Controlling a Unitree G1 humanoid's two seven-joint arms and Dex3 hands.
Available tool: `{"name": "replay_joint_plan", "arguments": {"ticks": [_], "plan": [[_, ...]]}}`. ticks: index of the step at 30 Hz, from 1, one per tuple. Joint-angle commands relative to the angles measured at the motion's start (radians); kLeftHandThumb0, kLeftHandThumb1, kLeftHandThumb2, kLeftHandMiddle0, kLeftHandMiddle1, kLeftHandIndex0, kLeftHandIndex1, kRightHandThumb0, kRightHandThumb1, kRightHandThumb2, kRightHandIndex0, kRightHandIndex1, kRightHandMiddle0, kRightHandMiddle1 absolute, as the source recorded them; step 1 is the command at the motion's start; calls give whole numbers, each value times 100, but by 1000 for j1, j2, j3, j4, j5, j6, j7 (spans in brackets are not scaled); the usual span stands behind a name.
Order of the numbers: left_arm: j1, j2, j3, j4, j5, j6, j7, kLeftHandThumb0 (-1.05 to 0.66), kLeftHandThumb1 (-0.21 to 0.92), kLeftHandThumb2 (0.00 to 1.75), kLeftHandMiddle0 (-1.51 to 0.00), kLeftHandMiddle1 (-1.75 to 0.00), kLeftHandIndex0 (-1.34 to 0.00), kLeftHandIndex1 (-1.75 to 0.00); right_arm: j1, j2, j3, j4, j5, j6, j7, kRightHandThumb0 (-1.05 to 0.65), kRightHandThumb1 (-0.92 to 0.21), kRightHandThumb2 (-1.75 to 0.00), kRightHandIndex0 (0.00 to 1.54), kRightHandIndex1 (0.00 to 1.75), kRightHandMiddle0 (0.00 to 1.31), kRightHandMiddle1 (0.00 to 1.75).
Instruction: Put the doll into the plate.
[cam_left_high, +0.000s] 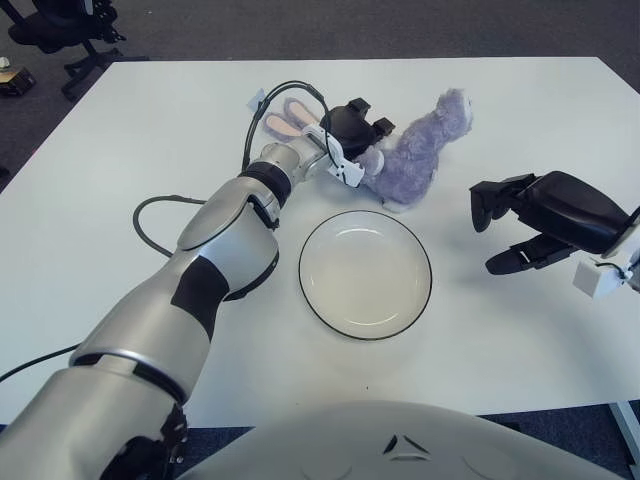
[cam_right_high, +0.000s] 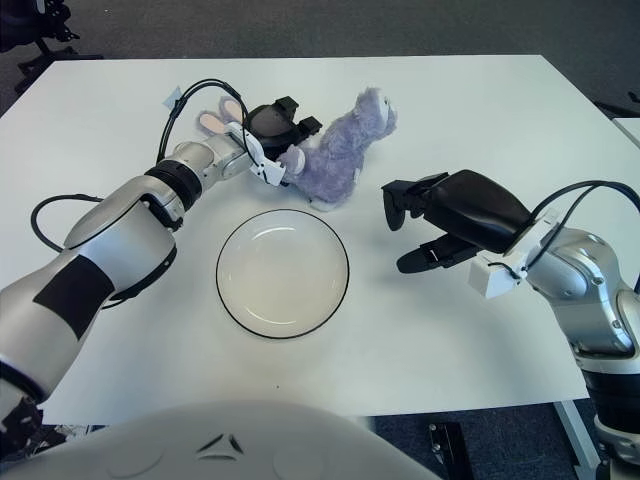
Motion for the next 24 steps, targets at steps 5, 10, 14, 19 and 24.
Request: {"name": "replay_joint_plan", "arguments": {"ticks": [5, 10, 14, 19, 24], "plan": [[59, 76, 28, 17, -23, -32, -33, 19, 91, 5, -72, -175, -59, -175, -4, 10, -2, 30, -4, -9, -3, -36, -92, -32, 78, 79, 41, 152], [63, 179, 104, -11, -98, -137, -7, 19, 91, 7, -74, -175, -58, -175, -68, 25, 67, 192, -86, -63, -49, -36, -92, -33, 79, 78, 40, 152], [65, 192, 117, -18, -105, -151, -11, 18, 91, 8, -76, -175, -58, -175, -89, 27, 84, 237, -106, -87, -67, -36, -92, -33, 79, 77, 40, 153], [66, 193, 121, -21, -104, -153, -14, 18, 90, 9, -76, -175, -58, -175, -96, 25, 89, 251, -110, -99, -76, -36, -92, -33, 79, 77, 39, 153], [89, 282, 169, -59, -130, -263, 129, 15, 72, 44, -78, -175, -59, -175, -196, 62, 168, 377, -162, -59, -79, -35, -92, -35, 77, 83, 37, 155]]}}
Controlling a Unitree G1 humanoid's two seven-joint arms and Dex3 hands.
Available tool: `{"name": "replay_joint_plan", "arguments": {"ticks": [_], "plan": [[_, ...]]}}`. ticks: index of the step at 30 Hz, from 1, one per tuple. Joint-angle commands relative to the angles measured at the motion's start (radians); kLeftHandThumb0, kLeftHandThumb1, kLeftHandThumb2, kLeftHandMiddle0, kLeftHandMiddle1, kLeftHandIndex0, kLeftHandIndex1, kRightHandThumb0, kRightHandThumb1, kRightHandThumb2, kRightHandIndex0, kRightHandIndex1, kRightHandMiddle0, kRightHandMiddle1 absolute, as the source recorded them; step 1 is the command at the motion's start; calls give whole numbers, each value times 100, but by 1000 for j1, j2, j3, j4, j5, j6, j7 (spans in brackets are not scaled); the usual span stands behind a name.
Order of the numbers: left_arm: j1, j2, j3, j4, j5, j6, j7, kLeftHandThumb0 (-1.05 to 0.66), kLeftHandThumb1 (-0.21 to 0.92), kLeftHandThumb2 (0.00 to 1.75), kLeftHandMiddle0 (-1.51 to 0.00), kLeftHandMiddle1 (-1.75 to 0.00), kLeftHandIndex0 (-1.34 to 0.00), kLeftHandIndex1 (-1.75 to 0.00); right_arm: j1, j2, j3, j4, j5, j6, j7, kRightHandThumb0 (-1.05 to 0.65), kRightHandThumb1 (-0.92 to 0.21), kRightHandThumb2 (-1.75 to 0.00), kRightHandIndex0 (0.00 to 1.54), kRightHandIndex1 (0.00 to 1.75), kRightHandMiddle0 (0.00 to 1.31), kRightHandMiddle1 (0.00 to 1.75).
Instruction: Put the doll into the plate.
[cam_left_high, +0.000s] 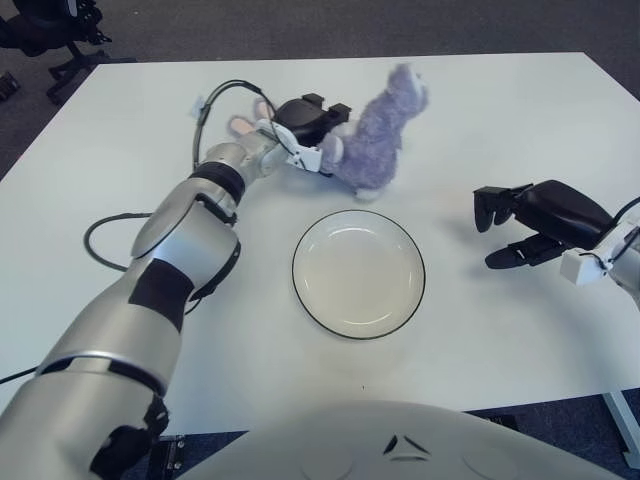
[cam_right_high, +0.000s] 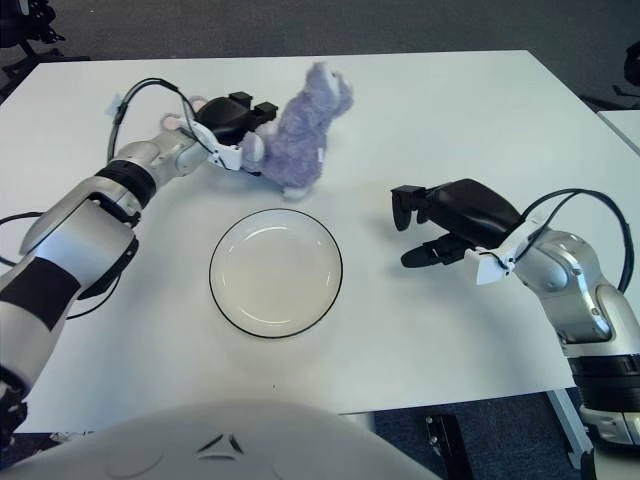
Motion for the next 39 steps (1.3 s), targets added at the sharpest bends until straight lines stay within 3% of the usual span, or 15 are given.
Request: {"name": "replay_joint_plan", "arguments": {"ticks": [1, 4, 9, 12, 16, 24, 33, 39], "plan": [[20, 50, 29, -22, -19, -59, 75, 15, 68, 51, -78, -175, -60, -175, -49, 15, 37, 63, -30, 16, -10, -35, -92, -36, 76, 84, 37, 156], [26, 66, 41, -32, -18, -103, 109, 14, 55, 76, -80, -175, -61, -175, -77, 18, 56, 95, -37, 20, -9, -35, -92, -37, 74, 93, 35, 157], [27, 68, 45, -30, -10, -115, 120, 14, 51, 84, -81, -175, -62, -175, -86, 14, 66, 106, -36, 17, -16, -35, -92, -37, 72, 97, 35, 158], [30, 89, 56, -65, -15, -174, 144, 13, 51, 85, -81, -175, -62, -175, -146, 30, 100, 194, -41, 22, -13, -35, -92, -39, 71, 102, 33, 159], [34, 98, 62, -80, -13, -206, 152, 13, 51, 86, -82, -175, -62, -175, -165, 27, 110, 212, -43, 23, -20, -35, -92, -41, 69, 107, 31, 162], [35, 100, 66, -83, -9, -214, 152, 12, 51, 85, -82, -175, -62, -175, -172, 22, 118, 220, -42, 22, -26, -35, -92, -41, 68, 109, 31, 162], [64, 131, 75, -122, -9, -290, 189, 11, 54, 81, -83, -175, -61, -175, -174, 14, 112, 205, -55, 41, -31, -35, -92, -41, 68, 110, 31, 162], [103, 170, 117, -205, -40, -376, 167, 10, 56, 77, -84, -175, -61, -175, -178, 11, 110, 212, -59, 39, -34, -35, -92, -41, 68, 110, 31, 162]]}}
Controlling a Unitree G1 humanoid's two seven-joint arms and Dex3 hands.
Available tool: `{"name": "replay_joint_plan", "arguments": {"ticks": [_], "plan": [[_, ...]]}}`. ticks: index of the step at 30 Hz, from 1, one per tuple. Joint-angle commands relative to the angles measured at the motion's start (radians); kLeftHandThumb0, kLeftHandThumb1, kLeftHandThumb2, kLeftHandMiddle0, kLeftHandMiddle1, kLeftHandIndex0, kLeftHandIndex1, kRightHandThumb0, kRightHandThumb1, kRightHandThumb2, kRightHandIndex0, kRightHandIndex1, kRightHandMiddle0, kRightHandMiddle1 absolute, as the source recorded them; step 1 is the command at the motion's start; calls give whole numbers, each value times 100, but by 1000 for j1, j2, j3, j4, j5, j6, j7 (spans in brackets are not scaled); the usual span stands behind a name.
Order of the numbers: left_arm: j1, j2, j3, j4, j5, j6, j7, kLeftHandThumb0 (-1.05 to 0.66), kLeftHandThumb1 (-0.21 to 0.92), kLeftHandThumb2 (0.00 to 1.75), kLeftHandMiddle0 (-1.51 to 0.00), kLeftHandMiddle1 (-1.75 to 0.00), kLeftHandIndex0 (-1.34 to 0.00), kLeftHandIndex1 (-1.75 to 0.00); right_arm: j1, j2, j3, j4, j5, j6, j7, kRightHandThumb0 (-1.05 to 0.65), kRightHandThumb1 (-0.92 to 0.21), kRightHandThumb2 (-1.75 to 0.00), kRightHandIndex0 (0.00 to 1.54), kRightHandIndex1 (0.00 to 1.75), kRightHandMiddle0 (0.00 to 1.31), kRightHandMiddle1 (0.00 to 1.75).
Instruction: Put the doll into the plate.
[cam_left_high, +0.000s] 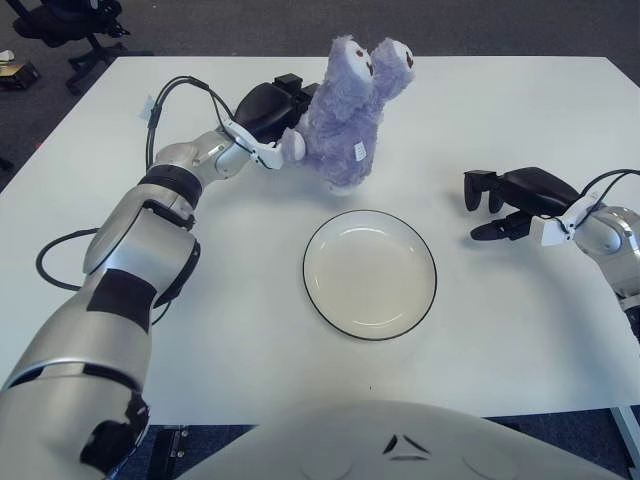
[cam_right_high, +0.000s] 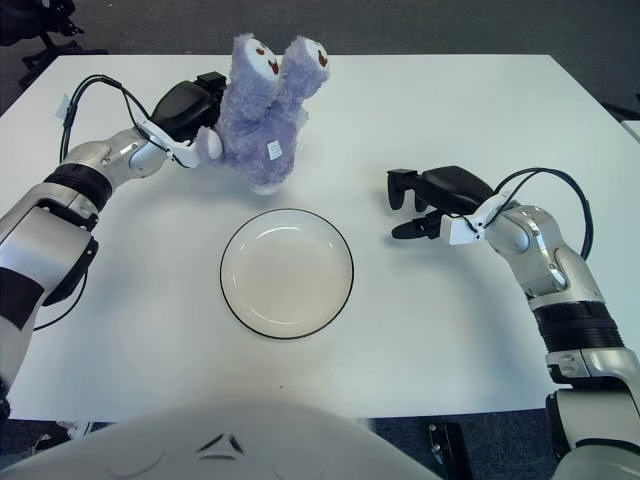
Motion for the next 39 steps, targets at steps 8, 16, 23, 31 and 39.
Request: {"name": "replay_joint_plan", "arguments": {"ticks": [8, 16, 23, 31, 39], "plan": [[37, 31, 60, -77, -18, -47, 10, 9, 58, 72, -85, -175, -60, -175, -32, -10, 7, 29, -9, -3, -9, -35, -92, -40, 69, 108, 32, 161], [76, 38, 84, -162, -19, -57, -10, 7, 62, 64, -86, -175, -61, -175, -44, -9, 12, 44, -9, -3, -6, -35, -92, -40, 70, 106, 32, 161], [107, 43, 105, -242, -21, -63, -30, 7, 62, 62, -87, -175, -61, -175, -52, -14, 18, 52, -7, 3, 5, -35, -92, -40, 70, 104, 32, 161], [134, 37, 134, -300, -37, -74, -64, 7, 62, 61, -89, -175, -61, -175, -56, -15, 21, 51, 2, 17, 22, -35, -92, -41, 71, 103, 31, 162], [171, 18, 149, -379, -60, -84, -113, 6, 62, 61, -90, -175, -61, -175, -60, -12, 22, 46, 9, 37, 41, -35, -92, -41, 71, 101, 31, 162]]}}
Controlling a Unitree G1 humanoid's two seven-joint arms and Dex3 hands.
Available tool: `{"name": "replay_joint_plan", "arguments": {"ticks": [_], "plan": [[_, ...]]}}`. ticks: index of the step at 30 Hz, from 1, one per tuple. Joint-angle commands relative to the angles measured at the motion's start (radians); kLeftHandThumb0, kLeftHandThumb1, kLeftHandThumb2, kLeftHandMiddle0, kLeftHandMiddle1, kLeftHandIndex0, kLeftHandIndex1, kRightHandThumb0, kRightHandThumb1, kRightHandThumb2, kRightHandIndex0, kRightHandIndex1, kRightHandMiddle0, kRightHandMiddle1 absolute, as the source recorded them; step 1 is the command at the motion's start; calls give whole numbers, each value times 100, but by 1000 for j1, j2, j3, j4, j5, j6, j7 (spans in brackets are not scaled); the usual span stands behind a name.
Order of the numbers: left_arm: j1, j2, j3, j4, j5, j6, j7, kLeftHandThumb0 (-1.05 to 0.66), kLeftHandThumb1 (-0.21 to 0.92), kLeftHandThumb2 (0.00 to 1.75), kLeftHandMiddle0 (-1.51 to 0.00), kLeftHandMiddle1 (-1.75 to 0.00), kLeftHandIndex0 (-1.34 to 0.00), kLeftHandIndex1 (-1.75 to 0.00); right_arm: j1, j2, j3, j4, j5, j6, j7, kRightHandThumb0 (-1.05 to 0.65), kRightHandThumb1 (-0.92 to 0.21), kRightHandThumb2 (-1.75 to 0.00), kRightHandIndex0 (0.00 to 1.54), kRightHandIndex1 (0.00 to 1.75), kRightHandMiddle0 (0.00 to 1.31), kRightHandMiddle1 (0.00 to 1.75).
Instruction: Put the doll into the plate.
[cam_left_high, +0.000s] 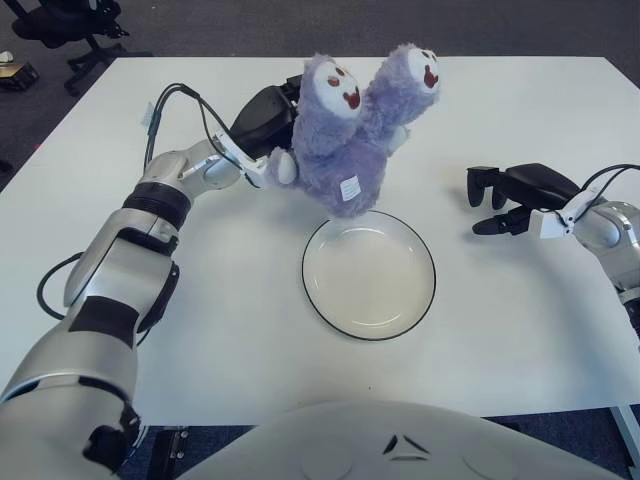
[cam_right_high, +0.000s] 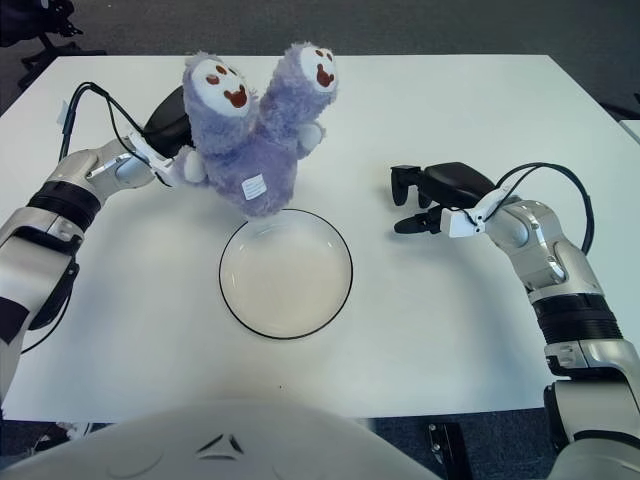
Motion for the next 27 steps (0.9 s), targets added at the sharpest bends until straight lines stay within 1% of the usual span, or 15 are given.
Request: {"name": "replay_joint_plan", "arguments": {"ticks": [1, 12, 19, 23, 27], "plan": [[20, -8, 17, -31, -27, -7, -25, 6, 62, 61, -90, -175, -61, -175, -13, -10, 7, -2, 7, 10, 15, -35, -92, -41, 71, 101, 31, 162], [18, -35, 31, -48, -40, -31, -71, 6, 62, 60, -91, -175, -62, -175, -17, -5, 11, -4, 6, 18, 23, -35, -92, -42, 72, 99, 30, 163], [20, -50, 35, -48, -63, -69, -105, 5, 62, 59, -91, -175, -63, -175, -14, -4, 10, -7, 9, 22, 25, -35, -92, -42, 72, 98, 30, 163], [15, -56, 35, -52, -38, -93, -95, 5, 62, 59, -92, -175, -63, -175, -11, -4, 10, -6, 11, 22, 24, -35, -92, -42, 72, 98, 29, 163], [13, -64, 37, -55, -23, -98, -88, 2, 66, 51, -93, -175, -65, -175, -12, -2, 11, -3, 10, 21, 22, -35, -92, -42, 73, 98, 30, 163]]}}
